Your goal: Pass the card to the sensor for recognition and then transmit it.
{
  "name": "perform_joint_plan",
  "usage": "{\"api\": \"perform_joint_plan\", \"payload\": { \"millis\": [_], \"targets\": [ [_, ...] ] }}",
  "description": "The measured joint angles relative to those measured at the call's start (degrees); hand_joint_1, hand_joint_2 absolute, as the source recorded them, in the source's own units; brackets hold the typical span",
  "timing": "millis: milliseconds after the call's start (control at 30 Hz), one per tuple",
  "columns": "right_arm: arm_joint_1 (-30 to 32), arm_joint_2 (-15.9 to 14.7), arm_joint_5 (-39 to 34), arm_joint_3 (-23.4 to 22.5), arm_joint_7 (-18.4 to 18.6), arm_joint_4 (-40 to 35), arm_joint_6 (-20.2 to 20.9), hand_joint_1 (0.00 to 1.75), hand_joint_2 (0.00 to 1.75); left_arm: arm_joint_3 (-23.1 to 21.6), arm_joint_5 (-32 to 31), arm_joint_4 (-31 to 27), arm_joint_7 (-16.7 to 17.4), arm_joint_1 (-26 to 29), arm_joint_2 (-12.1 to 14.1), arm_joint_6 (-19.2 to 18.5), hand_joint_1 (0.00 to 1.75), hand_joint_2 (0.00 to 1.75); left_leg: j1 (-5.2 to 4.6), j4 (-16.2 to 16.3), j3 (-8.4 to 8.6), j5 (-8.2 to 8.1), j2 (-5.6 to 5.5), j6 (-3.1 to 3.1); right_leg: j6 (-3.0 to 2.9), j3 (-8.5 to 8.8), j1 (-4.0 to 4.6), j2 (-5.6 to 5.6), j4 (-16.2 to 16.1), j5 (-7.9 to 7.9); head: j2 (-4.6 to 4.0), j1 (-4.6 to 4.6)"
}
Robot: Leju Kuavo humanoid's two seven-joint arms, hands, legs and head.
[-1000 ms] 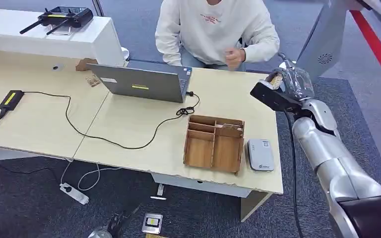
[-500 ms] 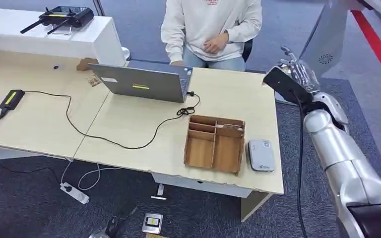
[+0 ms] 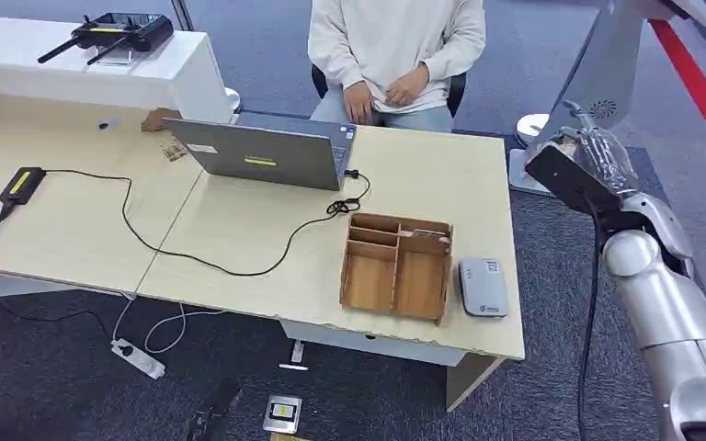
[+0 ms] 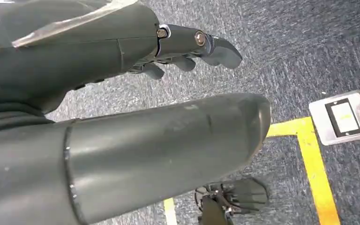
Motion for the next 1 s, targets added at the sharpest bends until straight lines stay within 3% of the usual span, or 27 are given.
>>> {"api": "perform_joint_plan", "payload": {
  "millis": [200,333,467,1000],
  "targets": [
    [5.7,-2.6,1.4,-1.2,2.6,-3.0,0.8,1.75,1.75,0.7,0.7,0.0,0.0,0.5,0.0,0.5,0.00,0.00,-0.04,0.0,-0.03,-0.02,0.01,0.02,0.01,-0.01,-0.03,0.00,0.0,-0.01,0.00,-0.02],
    [9.1,-4.5,2.2,-2.0,3.2,-4.3,1.1,1.75,1.75,1.4,1.5,0.0,-0.1,0.5,-0.9,4.3,0.00,0.00,-0.05,0.0,-0.03,-0.03,-0.01,0.04,0.03,0.01,-0.05,-0.01,0.0,-0.02,0.00,-0.02],
    [12.2,-5.8,4.1,-2.3,4.4,-5.2,1.5,1.75,1.75,1.9,1.5,0.0,0.1,0.6,-2.0,5.1,0.00,0.00,-0.05,0.0,-0.05,-0.03,0.04,0.04,0.03,0.01,-0.05,0.00,0.0,-0.02,0.00,0.00],
    [16.9,-5.9,6.2,-2.1,7.1,-3.9,-1.3,1.75,1.75,2.0,-2.4,0.0,0.9,-0.9,-3.4,3.9,0.00,0.00,-0.04,0.0,-0.06,-0.03,0.00,0.04,0.03,0.02,-0.03,-0.01,0.0,-0.02,0.00,-0.02]
  ]
}}
